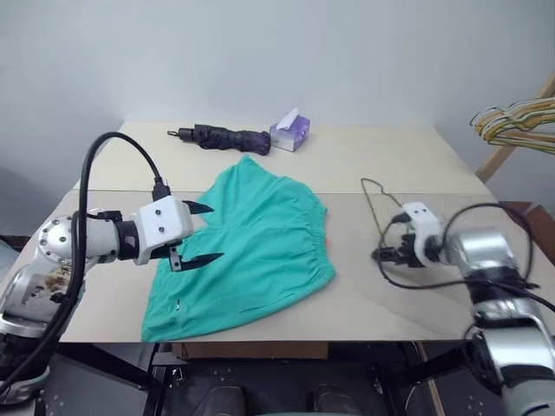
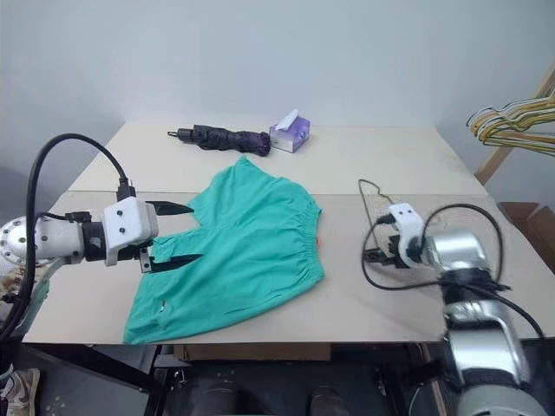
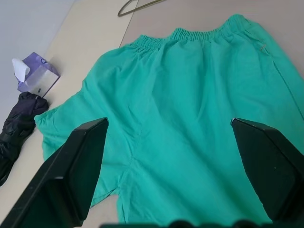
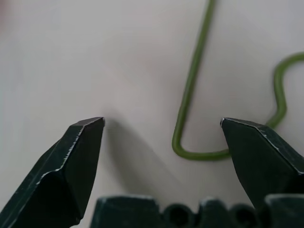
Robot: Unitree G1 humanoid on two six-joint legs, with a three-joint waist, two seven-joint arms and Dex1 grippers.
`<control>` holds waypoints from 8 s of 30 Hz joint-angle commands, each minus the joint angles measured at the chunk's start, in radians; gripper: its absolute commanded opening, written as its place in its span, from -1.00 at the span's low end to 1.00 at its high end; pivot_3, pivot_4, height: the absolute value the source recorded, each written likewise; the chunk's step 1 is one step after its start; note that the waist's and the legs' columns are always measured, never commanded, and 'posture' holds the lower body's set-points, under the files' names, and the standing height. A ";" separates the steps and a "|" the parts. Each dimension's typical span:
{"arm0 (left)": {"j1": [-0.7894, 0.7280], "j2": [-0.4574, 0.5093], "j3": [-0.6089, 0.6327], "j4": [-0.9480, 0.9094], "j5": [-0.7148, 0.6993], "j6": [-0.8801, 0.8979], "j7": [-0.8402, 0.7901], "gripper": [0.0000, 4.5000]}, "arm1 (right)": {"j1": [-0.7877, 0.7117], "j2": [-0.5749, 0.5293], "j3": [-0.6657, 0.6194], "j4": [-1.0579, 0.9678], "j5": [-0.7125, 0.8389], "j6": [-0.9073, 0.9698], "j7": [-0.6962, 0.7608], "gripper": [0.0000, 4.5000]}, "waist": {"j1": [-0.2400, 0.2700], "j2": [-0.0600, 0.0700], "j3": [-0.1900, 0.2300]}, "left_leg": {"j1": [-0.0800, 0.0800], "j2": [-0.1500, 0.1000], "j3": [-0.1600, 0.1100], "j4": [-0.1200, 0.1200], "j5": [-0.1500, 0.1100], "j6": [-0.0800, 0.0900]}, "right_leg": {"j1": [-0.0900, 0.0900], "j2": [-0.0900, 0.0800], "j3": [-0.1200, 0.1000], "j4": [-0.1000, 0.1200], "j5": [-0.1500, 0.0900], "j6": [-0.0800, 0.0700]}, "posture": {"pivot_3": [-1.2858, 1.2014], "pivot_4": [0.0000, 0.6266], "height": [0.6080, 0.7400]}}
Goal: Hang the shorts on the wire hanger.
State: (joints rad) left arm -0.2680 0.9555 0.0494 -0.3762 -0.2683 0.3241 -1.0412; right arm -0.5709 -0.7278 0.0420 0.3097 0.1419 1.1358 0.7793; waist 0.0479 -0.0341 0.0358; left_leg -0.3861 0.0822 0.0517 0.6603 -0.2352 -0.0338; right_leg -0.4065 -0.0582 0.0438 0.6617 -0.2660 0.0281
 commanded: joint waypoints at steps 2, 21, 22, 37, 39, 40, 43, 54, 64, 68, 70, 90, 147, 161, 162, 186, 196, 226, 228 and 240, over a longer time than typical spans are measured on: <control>-0.057 -0.037 0.007 -0.019 -0.052 0.009 0.004 0.99 | 0.016 0.005 -0.058 -0.166 0.027 -0.025 -0.045 1.00 | -0.028 0.000 0.000 | 0.002 0.000 0.000 0.000 0.000 0.000 | 0.000 0.000 0.001 0.001 0.000 0.000 | 0.10 -1.00 1.00; -0.100 -0.133 0.004 -0.060 -0.138 0.090 0.056 0.99 | -0.218 0.132 0.079 0.453 -0.105 -0.593 0.025 1.00 | -0.048 0.001 0.000 | 0.001 0.000 -0.001 0.000 0.000 0.000 | 0.001 0.000 0.002 -0.001 0.000 0.000 | 0.13 -1.00 1.00; -0.102 -0.135 0.005 -0.062 -0.140 0.092 0.059 0.99 | -0.225 0.137 0.082 0.472 -0.109 -0.591 0.028 1.00 | -0.047 0.001 0.000 | 0.001 0.000 -0.001 0.000 0.000 0.000 | 0.001 0.000 0.002 0.000 0.000 0.000 | 0.13 -1.00 1.00; -0.126 -0.158 0.022 -0.070 -0.225 0.113 0.064 1.00 | -0.281 0.163 0.107 0.593 -0.163 -0.500 0.056 -0.49 | -0.044 0.000 0.000 | 0.002 0.000 -0.001 0.000 0.000 0.000 | 0.002 0.001 0.002 0.000 0.000 0.000 | 0.12 -1.00 1.00; -0.129 -0.159 0.011 -0.064 -0.212 0.107 0.065 1.00 | -0.274 0.167 0.097 0.594 -0.161 -0.493 0.046 -0.79 | -0.044 0.000 0.000 | 0.002 0.000 -0.001 0.000 0.000 0.000 | 0.002 0.001 0.002 0.000 0.000 0.000 | 0.11 -1.00 1.00; -0.131 -0.159 0.006 -0.061 -0.206 0.106 0.066 1.00 | -0.271 0.169 0.096 0.594 -0.166 -0.491 0.033 -0.95 | -0.044 0.000 0.000 | 0.003 0.000 -0.001 0.000 0.000 0.000 | 0.002 0.001 0.002 0.000 0.000 0.000 | 0.11 -1.00 1.00; -0.140 -0.164 -0.003 -0.056 -0.208 0.117 0.072 1.00 | -0.258 0.171 0.090 0.583 -0.173 -0.493 0.000 -0.98 | -0.046 -0.001 -0.001 | 0.003 0.000 -0.001 0.000 0.000 0.000 | 0.003 0.001 0.002 0.000 0.000 0.000 | 0.11 -1.00 1.00; -0.318 -0.507 0.171 0.083 -0.579 0.576 0.489 1.00 | 0.040 0.202 -0.086 -0.214 -0.057 -0.574 -0.157 -0.98 | -0.035 -0.001 -0.001 | -0.001 -0.001 -0.004 0.000 0.000 0.000 | 0.001 0.000 0.001 0.000 0.000 0.001 | 0.09 -1.00 1.00; -0.377 -0.860 0.343 0.198 -0.866 0.655 0.975 1.00 | 0.176 0.352 0.043 -0.670 -0.124 -0.748 -0.295 -0.98 | -0.049 -0.002 -0.001 | 0.001 -0.002 -0.006 0.001 0.000 0.000 | 0.003 0.000 0.000 0.001 0.001 0.001 | 0.07 -1.00 1.00; -0.391 -0.875 0.356 0.203 -0.900 0.627 1.017 1.00 | 0.187 0.371 0.104 -0.711 -0.152 -0.747 -0.306 -0.98 | -0.048 -0.002 -0.001 | 0.000 -0.003 -0.006 0.001 0.000 0.000 | 0.003 0.000 0.000 0.000 0.001 0.001 | 0.08 -1.00 1.00; -0.387 -0.863 0.339 0.187 -0.904 0.623 1.005 1.00 | 0.192 0.364 0.121 -0.713 -0.163 -0.762 -0.302 -0.98 | -0.046 -0.002 -0.001 | 0.000 -0.003 -0.006 0.001 0.000 0.000 | 0.003 0.000 0.000 0.000 0.001 0.001 | 0.08 -1.00 1.00; -0.369 -0.869 0.289 0.199 -0.876 0.541 1.046 -0.99 | 0.218 0.346 0.172 -0.712 -0.207 -0.824 -0.285 -1.00 | -0.038 -0.002 -0.001 | 0.000 -0.003 -0.007 0.001 0.000 0.000 | 0.003 0.000 0.000 -0.002 0.001 0.001 | 0.08 -1.00 1.00; -0.233 -0.393 0.439 0.204 -1.021 0.412 0.002 -1.00 | -0.216 0.160 0.148 -0.369 0.529 -0.187 0.496 0.99 | -0.053 -0.002 0.000 | -0.003 -0.002 -0.007 0.000 0.000 0.000 | 0.002 0.000 -0.003 -0.005 0.001 0.002 | 0.10 -1.00 1.00; -0.219 -0.390 0.438 0.220 -1.027 0.419 0.006 -1.00 | -0.218 0.178 0.149 -0.369 0.524 -0.172 0.460 -0.35 | -0.053 -0.002 0.000 | -0.002 -0.002 -0.006 0.000 0.000 0.000 | 0.002 0.000 -0.003 -0.005 0.001 0.002 | 0.09 -1.00 1.00; -0.218 -0.390 0.436 0.222 -1.024 0.417 0.005 -1.00 | -0.218 0.178 0.150 -0.371 0.524 -0.172 0.458 -0.49 | -0.054 -0.002 0.000 | -0.002 -0.002 -0.006 0.000 0.000 0.000 | 0.002 0.000 -0.003 -0.005 0.001 0.002 | 0.09 -1.00 1.00; -0.149 -0.331 0.211 0.219 -0.727 0.380 0.073 0.50 | -0.189 0.230 0.057 -0.382 0.557 -0.151 0.327 -1.00 | -0.059 -0.001 0.000 | -0.003 -0.002 -0.006 0.000 0.000 0.000 | 0.001 0.000 -0.003 -0.005 0.001 0.002 | 0.07 -1.00 1.00; -0.011 -0.209 0.133 0.201 -0.501 0.306 0.016 0.99 | -0.012 0.033 -0.097 -0.398 0.554 0.009 0.178 -1.00 | -0.051 -0.001 0.001 | -0.004 -0.002 -0.005 -0.001 0.000 0.000 | 0.000 -0.001 -0.003 -0.006 0.001 0.001 | 0.08 -1.00 1.00; -0.038 -0.167 -0.035 0.130 -0.275 0.276 -0.043 0.99 | 0.097 -0.223 0.145 -0.036 0.561 0.252 0.388 -1.00 | -0.064 -0.001 0.002 | -0.002 -0.002 -0.005 0.000 0.000 0.001 | 0.001 0.000 -0.001 -0.006 0.000 0.004 | 0.08 -1.00 1.00; -0.035 -0.158 -0.034 0.126 -0.270 0.268 -0.050 0.99 | 0.086 -0.217 0.155 -0.034 0.560 0.230 0.419 -1.00 | -0.061 -0.001 0.002 | -0.003 -0.002 -0.005 0.000 0.000 0.001 | 0.001 0.000 -0.001 -0.006 0.000 0.004 | 0.09 -1.00 1.00; 0.007 -0.090 -0.016 0.128 -0.258 0.240 -0.096 0.99 | 0.137 -0.243 0.175 -0.181 0.534 0.091 0.552 -1.00 | -0.045 0.000 0.002 | -0.003 -0.002 -0.004 0.000 -0.001 0.001 | 0.001 0.000 -0.001 -0.006 -0.001 0.005 | 0.10 -1.00 1.00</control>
State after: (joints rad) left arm -0.2369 0.8570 0.0172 -0.2268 -0.5278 0.5796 -1.1336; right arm -0.4343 -0.9497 0.2169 0.1731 0.6835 1.2544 1.3093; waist 0.0027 -0.0344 0.0379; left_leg -0.3888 0.0805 0.0474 0.6600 -0.2357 -0.0328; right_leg -0.4058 -0.0587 0.0427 0.6552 -0.2667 0.0328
